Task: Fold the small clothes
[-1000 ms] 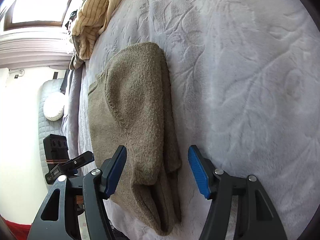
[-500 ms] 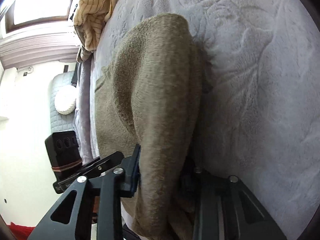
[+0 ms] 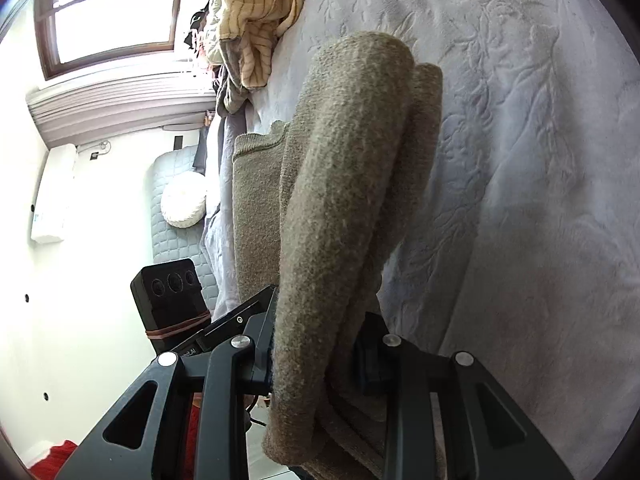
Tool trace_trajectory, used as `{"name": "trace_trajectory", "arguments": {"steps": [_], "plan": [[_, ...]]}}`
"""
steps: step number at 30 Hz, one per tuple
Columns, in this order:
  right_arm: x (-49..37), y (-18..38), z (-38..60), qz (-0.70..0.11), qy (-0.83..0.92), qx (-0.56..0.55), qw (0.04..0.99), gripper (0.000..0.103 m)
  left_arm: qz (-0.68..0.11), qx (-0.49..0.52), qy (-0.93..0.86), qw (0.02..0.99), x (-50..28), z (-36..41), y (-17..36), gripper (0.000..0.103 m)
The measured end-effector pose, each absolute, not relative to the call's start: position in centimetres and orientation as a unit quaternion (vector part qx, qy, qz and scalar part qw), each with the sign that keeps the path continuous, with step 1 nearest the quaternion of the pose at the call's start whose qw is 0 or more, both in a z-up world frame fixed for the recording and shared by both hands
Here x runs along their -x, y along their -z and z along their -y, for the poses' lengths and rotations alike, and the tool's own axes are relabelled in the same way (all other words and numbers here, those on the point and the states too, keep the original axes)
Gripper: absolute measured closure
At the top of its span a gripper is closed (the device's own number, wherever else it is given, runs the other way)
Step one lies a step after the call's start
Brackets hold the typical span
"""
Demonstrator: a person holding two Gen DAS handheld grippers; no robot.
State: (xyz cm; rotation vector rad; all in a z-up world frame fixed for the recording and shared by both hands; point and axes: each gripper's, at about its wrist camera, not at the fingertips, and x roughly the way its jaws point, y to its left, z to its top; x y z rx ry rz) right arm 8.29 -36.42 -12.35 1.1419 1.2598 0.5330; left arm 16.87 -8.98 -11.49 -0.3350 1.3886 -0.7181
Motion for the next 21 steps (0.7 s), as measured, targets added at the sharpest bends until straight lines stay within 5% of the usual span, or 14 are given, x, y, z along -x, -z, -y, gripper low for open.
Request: {"name": "trace_trajectory", "arguments": {"steps": [11, 21], "plan": [[-5.9, 10.6, 27.9, -0.570, -0.264, -0.477, 0.614, 0.073, -0.622, 0.132, 0.272, 0.722, -9.6, 0.3, 8.3, 0.055], [-6.1, 12.8, 19.8, -0.616, -0.270, -0.436, 0.598, 0.073, -0.647, 0.129, 0.219, 0.719, -4.1, -5.9, 11.3, 0.055]]}}
